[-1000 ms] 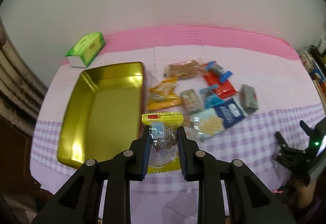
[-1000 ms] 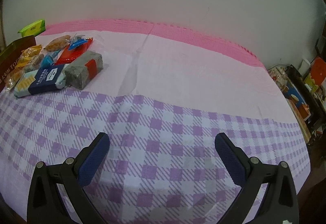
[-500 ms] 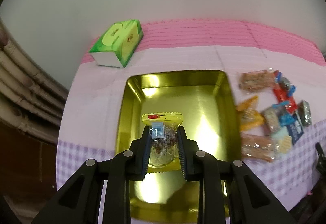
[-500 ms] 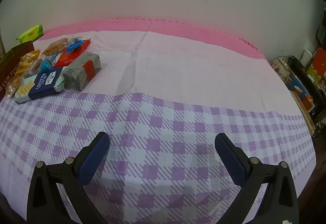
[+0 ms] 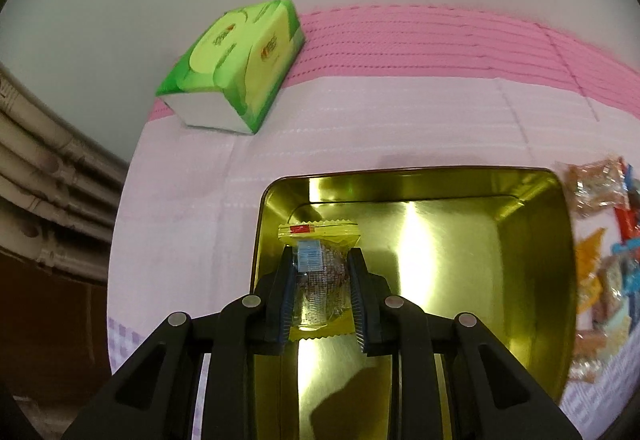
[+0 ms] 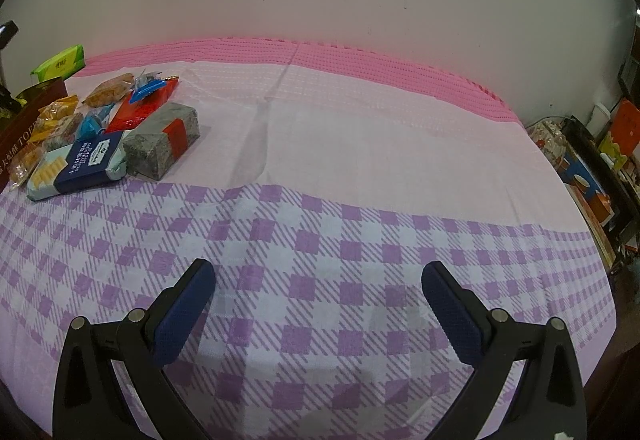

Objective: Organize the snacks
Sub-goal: 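Carry the pastry with the left gripper into the gold tin and release, then grasp the clear bag of brown cake with the right gripper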

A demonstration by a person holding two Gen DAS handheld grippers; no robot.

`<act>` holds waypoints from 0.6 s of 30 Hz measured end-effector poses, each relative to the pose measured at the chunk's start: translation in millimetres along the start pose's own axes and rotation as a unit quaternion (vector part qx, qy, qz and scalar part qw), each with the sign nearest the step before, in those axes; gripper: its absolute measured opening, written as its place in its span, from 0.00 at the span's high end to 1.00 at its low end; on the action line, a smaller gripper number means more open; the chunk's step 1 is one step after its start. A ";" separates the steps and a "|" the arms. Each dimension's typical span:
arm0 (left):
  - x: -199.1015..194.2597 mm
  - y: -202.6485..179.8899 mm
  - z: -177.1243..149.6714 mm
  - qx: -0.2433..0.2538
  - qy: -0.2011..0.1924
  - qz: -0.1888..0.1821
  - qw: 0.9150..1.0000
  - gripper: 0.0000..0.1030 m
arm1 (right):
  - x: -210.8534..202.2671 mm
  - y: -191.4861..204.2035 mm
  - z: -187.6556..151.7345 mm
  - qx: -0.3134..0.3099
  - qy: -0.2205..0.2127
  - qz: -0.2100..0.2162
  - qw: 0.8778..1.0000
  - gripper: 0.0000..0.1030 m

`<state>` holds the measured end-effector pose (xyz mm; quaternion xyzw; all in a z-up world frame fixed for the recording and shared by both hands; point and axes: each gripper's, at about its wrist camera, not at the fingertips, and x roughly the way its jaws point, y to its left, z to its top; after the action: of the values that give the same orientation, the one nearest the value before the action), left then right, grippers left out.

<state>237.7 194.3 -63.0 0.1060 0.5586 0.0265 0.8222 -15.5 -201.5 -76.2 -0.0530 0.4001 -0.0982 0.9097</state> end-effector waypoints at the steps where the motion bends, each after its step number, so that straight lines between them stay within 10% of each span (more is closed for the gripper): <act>1: 3.4 0.3 0.7 -0.002 0.001 0.001 1.000 0.74 | 0.0 0.0 0.0 0.000 0.000 0.000 1.000 0.01; 18: -31.4 -4.4 -13.0 -0.009 -0.050 -0.002 0.999 0.40 | 3.9 -10.0 2.7 0.011 0.009 0.015 1.000 0.01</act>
<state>213.6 186.8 -39.8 0.0988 0.5163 0.0248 0.8503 -12.3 -212.1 -75.4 -0.0360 0.4081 -0.0894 0.9078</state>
